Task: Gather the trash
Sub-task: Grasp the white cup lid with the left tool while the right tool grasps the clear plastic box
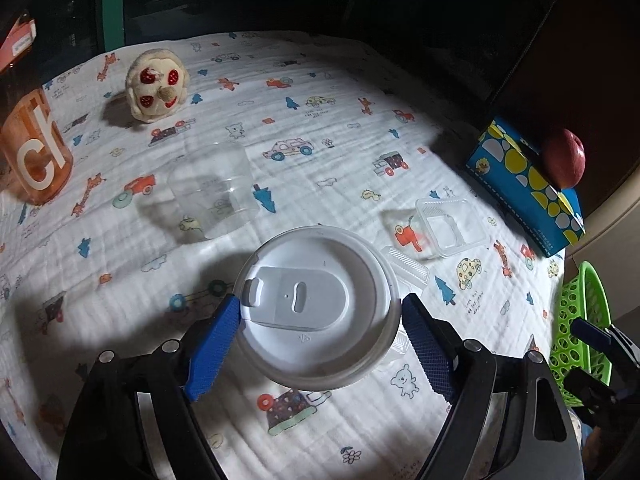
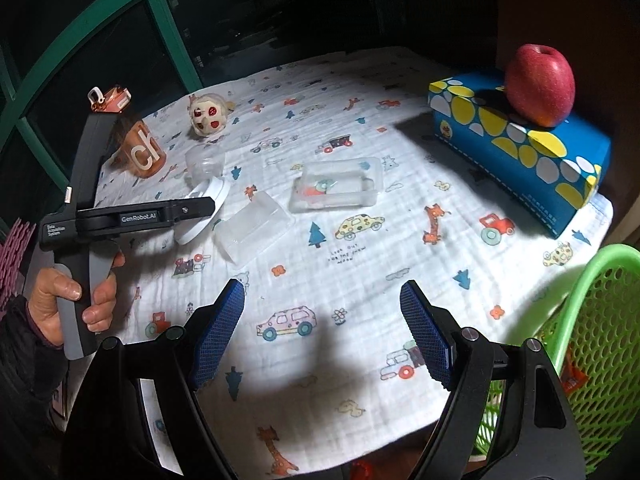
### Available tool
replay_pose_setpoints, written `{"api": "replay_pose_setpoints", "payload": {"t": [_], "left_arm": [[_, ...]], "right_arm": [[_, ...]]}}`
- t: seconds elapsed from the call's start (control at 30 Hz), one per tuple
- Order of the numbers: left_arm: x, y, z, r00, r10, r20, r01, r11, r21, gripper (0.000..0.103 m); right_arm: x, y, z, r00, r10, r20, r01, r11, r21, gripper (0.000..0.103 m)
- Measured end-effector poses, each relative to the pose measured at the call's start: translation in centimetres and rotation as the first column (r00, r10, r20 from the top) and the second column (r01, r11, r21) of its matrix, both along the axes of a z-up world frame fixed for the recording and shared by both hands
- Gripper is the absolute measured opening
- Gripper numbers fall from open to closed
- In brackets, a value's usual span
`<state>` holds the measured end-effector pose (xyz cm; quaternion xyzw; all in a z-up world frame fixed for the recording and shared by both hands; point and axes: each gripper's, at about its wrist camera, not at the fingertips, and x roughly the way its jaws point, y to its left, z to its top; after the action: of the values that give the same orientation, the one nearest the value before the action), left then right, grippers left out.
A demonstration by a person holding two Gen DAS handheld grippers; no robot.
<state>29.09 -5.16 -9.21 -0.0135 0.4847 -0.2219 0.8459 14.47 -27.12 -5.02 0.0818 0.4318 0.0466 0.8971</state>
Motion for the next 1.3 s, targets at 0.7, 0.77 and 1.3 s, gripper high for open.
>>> {"api": "replay_pose_setpoints", "payload": {"t": [0.7, 0.77, 1.3], "left_arm": [[-1.5, 7.4, 3.6, 0.989, 0.126, 0.075, -0.127, 0.992, 0.005, 0.079], [-1.5, 7.6, 3.6, 0.989, 0.129, 0.074, -0.130, 0.992, 0.001, 0.079], [-1.3, 7.9, 2.7, 0.989, 0.135, 0.053, -0.135, 0.991, 0.001, 0.079]], "right_arm": [[10.1, 7.5, -3.8, 0.960, 0.276, -0.036, -0.277, 0.960, -0.024, 0.080], [10.8, 7.8, -4.2, 0.957, 0.288, -0.040, -0.290, 0.956, -0.042, 0.080], [13.1, 9.1, -7.2, 0.935, 0.339, -0.104, -0.349, 0.931, -0.103, 0.084]]}}
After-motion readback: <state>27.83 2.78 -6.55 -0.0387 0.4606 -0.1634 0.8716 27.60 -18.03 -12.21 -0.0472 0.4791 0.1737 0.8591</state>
